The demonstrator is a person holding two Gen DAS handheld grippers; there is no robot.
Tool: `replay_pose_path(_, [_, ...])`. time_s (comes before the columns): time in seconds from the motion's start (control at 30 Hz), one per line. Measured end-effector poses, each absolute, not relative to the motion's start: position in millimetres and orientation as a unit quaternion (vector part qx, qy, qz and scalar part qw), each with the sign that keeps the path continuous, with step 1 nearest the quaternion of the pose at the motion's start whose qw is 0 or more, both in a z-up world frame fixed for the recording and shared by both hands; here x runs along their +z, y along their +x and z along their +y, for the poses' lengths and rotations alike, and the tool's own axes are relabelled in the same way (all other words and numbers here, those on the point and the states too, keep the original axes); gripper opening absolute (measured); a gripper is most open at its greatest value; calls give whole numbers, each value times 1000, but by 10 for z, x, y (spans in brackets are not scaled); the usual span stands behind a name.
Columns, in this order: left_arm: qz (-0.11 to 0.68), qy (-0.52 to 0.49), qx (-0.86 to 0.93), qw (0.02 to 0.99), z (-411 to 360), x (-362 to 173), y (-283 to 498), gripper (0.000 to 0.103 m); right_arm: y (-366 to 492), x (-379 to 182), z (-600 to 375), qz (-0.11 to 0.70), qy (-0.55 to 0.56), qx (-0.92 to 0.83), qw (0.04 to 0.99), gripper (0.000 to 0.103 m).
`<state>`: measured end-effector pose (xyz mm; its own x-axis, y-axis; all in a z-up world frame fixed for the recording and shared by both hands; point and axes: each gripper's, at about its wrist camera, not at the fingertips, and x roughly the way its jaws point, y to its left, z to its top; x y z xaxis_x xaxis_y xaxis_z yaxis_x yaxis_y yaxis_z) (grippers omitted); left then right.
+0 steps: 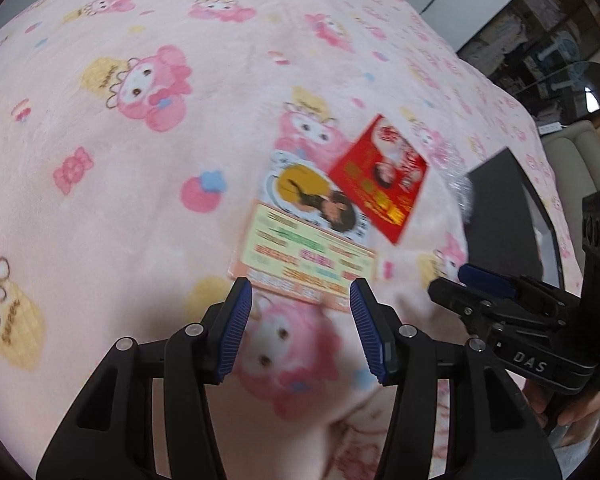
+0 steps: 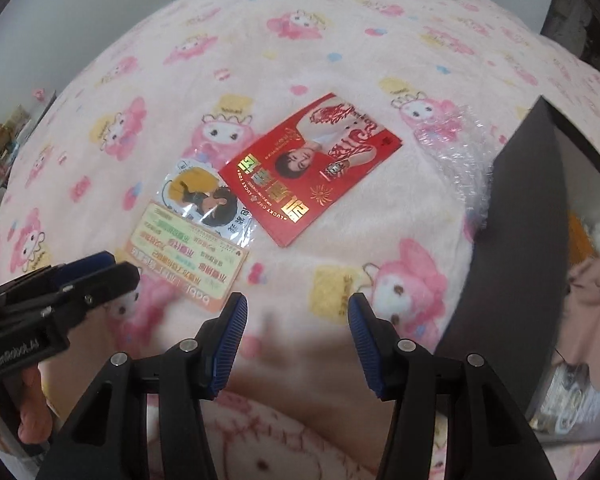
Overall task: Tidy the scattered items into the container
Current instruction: 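Move the left gripper toward the red packet and cards, then close the left gripper on the yellow character card and green ticket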
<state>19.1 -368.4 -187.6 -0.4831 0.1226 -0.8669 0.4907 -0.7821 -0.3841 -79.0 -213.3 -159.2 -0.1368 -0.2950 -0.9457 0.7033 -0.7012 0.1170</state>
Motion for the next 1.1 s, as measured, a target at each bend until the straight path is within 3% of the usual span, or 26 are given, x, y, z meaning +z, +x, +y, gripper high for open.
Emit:
replay_pose_path(0.33, [305, 491, -797, 172, -4015, -2094, -46, 52, -898, -1906, -2345, 197, 599, -688, 359, 48])
replay_pose_path(0.67, [332, 510, -790, 76, -3763, -2099, 20, 52, -1092, -2039, -2422, 168, 632, -649, 389, 51])
replay_pose_path(0.77, [328, 493, -799, 106, -3861, -2039, 76, 51, -1120, -2055, -2434, 162, 636, -645, 392, 51])
replay_pose_path(0.93, [342, 486, -790, 153, -4091, -2163, -15, 24, -1171, -2098, -2496, 156, 639, -638, 401, 53])
replay_pose_path(1.1, [332, 513, -786, 97, -3843, -2173, -48, 24, -1028, -2025, -2548, 171, 623, -620, 444, 53])
